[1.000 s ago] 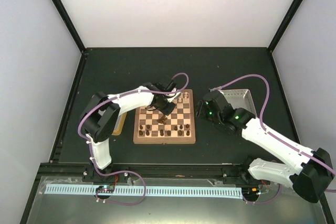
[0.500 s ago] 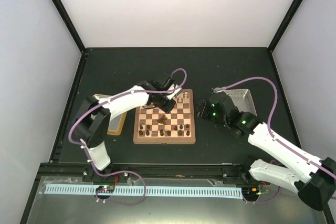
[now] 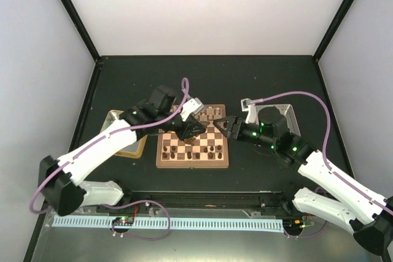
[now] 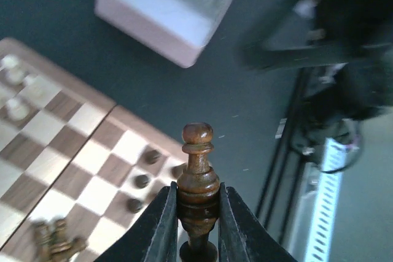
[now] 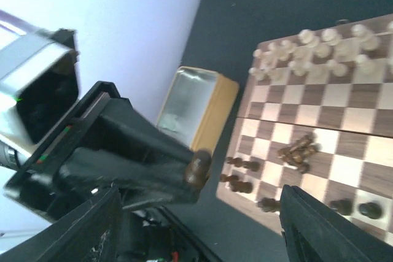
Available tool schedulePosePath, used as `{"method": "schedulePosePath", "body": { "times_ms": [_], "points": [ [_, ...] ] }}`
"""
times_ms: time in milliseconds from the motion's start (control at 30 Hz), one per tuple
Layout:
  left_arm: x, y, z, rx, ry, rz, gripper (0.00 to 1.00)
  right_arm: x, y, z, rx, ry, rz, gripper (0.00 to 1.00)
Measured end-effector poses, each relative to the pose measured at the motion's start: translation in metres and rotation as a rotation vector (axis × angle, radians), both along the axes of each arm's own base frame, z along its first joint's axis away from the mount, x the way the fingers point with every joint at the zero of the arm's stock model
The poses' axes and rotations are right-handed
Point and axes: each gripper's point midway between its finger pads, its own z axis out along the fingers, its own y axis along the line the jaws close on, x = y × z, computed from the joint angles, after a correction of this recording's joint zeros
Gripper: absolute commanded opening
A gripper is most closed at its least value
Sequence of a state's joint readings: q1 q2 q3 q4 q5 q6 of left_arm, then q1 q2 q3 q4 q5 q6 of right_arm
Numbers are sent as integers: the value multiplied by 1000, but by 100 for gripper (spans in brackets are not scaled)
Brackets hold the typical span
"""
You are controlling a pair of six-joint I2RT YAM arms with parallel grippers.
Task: Set up the chess pieces on the board
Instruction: Pick up the chess piece from the chessboard.
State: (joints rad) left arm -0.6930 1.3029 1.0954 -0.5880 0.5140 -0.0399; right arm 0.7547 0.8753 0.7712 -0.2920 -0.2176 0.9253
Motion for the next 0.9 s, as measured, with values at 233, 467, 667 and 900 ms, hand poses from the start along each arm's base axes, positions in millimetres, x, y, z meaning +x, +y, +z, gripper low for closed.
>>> {"method": "schedulePosePath", "body": {
  "times_ms": [233, 467, 667, 900],
  "points": [
    [-42, 0, 55, -211, -71, -156, 5, -10, 28, 28, 68, 11, 159, 54],
    [-48, -3, 63, -254, -88, -195, 5, -21, 44, 32, 98, 47, 273, 38],
    [-48, -3, 62, -255, -89, -195, 5, -27, 49, 29, 106, 72, 317, 26],
    [-45, -5, 56, -241, -72, -191, 5, -26, 48, 27, 109, 81, 311, 16]
  ]
}}
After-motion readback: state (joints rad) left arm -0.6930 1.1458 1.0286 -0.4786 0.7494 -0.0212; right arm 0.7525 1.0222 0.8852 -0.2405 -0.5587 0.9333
